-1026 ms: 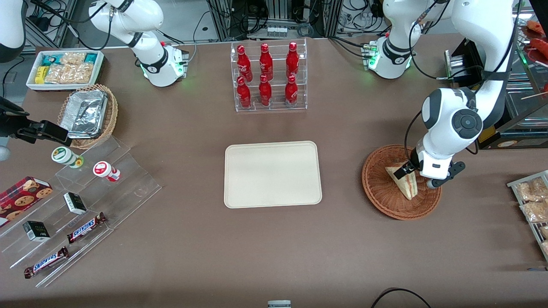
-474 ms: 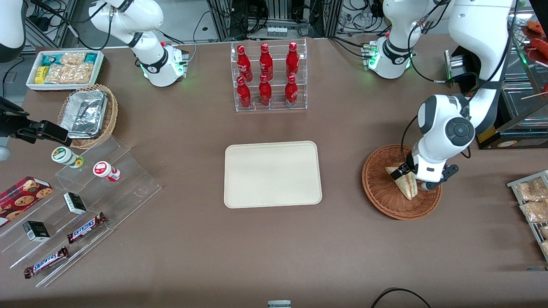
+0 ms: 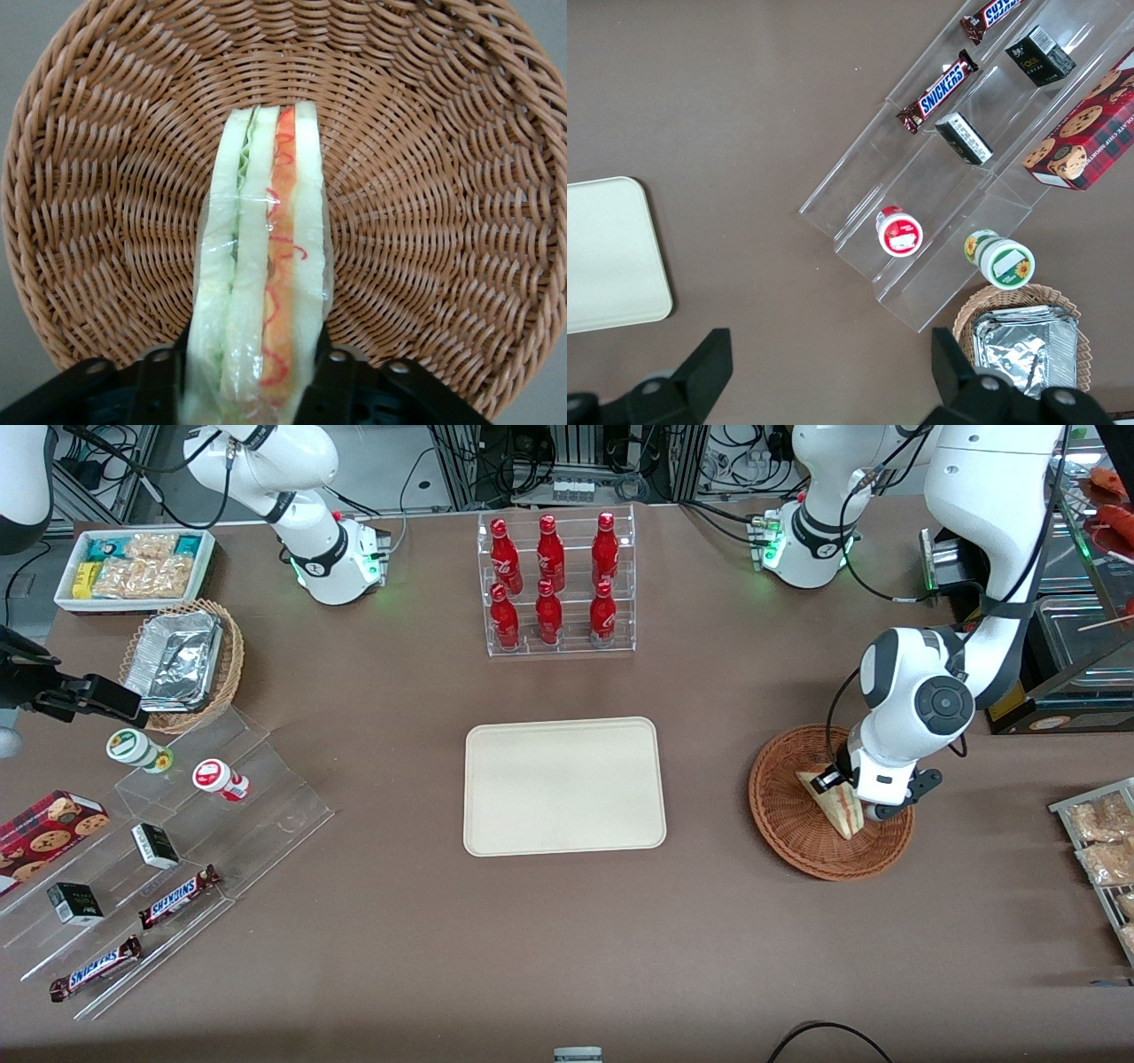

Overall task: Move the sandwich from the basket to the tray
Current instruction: 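Close the left gripper on the sandwich, then lift the sandwich and carry it over the cream tray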

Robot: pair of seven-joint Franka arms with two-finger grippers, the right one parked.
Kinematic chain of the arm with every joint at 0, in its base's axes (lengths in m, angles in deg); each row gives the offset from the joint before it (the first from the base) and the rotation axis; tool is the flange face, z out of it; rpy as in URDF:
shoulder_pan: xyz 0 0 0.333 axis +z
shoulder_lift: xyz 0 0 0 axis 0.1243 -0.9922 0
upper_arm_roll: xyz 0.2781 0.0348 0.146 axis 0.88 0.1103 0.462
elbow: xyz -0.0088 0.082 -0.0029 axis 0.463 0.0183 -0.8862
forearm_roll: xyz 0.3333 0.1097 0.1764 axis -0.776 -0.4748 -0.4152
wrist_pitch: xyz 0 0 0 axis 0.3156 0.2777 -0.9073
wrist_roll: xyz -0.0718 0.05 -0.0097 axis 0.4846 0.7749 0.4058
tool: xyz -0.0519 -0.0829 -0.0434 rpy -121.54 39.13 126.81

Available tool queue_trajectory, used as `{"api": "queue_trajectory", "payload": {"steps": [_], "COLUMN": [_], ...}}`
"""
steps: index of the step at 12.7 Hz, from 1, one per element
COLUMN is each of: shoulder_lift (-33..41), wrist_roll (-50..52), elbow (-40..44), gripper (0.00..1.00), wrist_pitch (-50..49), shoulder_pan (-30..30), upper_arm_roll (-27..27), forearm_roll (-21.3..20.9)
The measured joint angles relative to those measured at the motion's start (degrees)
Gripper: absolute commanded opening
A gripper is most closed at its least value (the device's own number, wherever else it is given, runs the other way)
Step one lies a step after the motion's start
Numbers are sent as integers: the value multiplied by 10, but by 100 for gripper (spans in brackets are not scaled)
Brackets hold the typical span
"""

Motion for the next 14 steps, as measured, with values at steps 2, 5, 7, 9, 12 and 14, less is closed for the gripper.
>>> {"api": "queue_trajectory", "payload": {"steps": [2,5,7,9,12,14], "shoulder_lift": [6,33,48,52,42,13], "wrist_roll": [-13,-49,-54,-59,-55,-25], "elbow": [2,25,56,83,117,167], "gripper": [0,0,0,0,0,0], "wrist_pitch": [-3,-70,-127,-155,-168,-202], "shoulder_pan": [0,-1,-2,-6,-38,-91], "upper_arm_roll": [0,-7,-32,-66,-103,-109], "forearm_roll": [0,0,0,0,2,3]}}
